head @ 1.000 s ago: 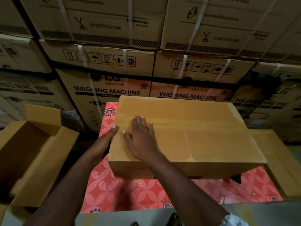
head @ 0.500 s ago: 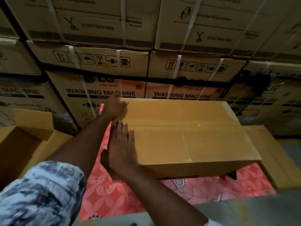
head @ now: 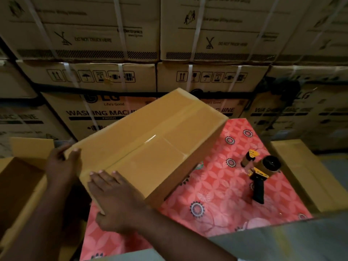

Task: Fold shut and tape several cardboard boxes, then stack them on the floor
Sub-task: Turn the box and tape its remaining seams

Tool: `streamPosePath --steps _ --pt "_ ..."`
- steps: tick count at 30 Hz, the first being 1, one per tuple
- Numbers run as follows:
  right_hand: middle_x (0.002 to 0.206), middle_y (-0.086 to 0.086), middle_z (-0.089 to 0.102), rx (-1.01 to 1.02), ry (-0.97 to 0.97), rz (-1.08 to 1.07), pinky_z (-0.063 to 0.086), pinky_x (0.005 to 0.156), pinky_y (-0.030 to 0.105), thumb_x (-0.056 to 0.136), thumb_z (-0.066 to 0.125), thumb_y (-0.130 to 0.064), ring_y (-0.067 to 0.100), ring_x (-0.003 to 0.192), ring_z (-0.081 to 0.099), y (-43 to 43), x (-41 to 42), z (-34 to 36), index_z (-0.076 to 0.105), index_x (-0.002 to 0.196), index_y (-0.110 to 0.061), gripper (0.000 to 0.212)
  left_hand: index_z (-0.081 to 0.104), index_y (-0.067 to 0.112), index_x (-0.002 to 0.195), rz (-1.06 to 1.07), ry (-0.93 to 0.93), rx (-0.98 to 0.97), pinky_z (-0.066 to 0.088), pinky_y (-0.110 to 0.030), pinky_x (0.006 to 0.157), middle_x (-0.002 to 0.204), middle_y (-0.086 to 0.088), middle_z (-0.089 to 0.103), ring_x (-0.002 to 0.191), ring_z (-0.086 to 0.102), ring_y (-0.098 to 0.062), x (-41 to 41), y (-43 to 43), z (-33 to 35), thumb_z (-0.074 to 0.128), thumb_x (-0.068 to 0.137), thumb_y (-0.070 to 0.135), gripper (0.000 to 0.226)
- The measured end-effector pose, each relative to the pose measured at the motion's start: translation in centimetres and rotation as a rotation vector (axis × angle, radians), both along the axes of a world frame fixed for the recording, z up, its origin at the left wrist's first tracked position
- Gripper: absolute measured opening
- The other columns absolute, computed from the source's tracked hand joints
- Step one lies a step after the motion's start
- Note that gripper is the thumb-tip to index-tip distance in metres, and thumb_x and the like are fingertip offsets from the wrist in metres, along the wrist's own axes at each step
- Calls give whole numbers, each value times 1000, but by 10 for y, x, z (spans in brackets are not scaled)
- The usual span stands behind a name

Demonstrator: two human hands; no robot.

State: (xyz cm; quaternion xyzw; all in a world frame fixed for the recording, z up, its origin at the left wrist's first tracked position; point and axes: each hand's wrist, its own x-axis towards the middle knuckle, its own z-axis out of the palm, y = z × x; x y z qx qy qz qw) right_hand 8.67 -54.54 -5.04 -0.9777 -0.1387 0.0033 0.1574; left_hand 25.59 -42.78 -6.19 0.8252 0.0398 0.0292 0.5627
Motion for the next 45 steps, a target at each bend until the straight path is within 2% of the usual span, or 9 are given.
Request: streamPosePath --steps 7,10,17,22,25,29,34,39,45 --pt "169 4 16 71 -10 162 3 126 45 87 71 -27 19 155 10 -90 -89 0 27 159 -13 86 56 17 130 116 50 -139 49 -43 90 120 -7 58 110 58 -28 -114 -19 -9 69 94 32 41" --pt "169 -4 18 154 20 121 0 126 44 96 60 -27 14 156 9 -143 -140 5 29 159 -20 71 56 10 128 88 65 -177 42 -37 85 118 -12 57 108 56 -30 -162 -47 -18 69 95 20 37" --pt "165 -25 13 156 47 -174 -3 127 44 92 62 -7 -5 152 -3 -266 -244 -1 24 159 -36 82 56 7 119 -7 5 -243 44 -10 70 108 -10 57 95 53 -20 -266 -135 -24 68 93 7 29" --pt "165 -27 15 97 -21 -415 3 126 54 88 62 4 -2 153 0 -320 -284 -11 26 158 -39 90 60 29 103 -45 188 -449 50 -36 86 109 -3 64 102 62 -25 -314 -182 -33 78 87 19 25" --pt "167 -15 20 127 -45 -492 2 125 56 95 61 -33 6 155 5 -312 -289 -11 32 158 -29 70 58 29 105 -3 74 -252 50 -46 93 113 -3 60 111 60 -32 -331 -193 -22 76 87 19 28" --pt "164 -4 30 152 -133 -545 0 126 50 95 34 -68 13 155 17 -281 -276 -18 40 154 -21 75 61 17 112 -308 -566 259 37 -36 94 115 2 57 109 49 -15 -349 -209 1 65 87 19 25" --pt "158 1 44 37 -322 -578 23 123 51 96 48 -56 21 149 35 -276 -274 -41 49 149 -17 65 60 26 125 -574 -575 616 29 -35 104 136 7 56 124 51 -16 -357 -224 -23 57 92 47 40" --pt "160 -3 40 -2 -362 -544 25 121 49 86 75 -42 21 150 31 -282 -285 -52 43 152 -19 77 56 27 133 -578 -573 724 32 -43 107 144 7 51 130 49 -20 -357 -221 -31 83 79 36 61" --pt "158 -5 42 74 -370 -626 19 121 46 94 56 -56 19 149 31 -271 -279 -51 48 147 -22 63 55 27 134 -536 -588 708 30 -45 109 144 7 51 132 47 -19 -359 -223 -31 68 86 48 53"
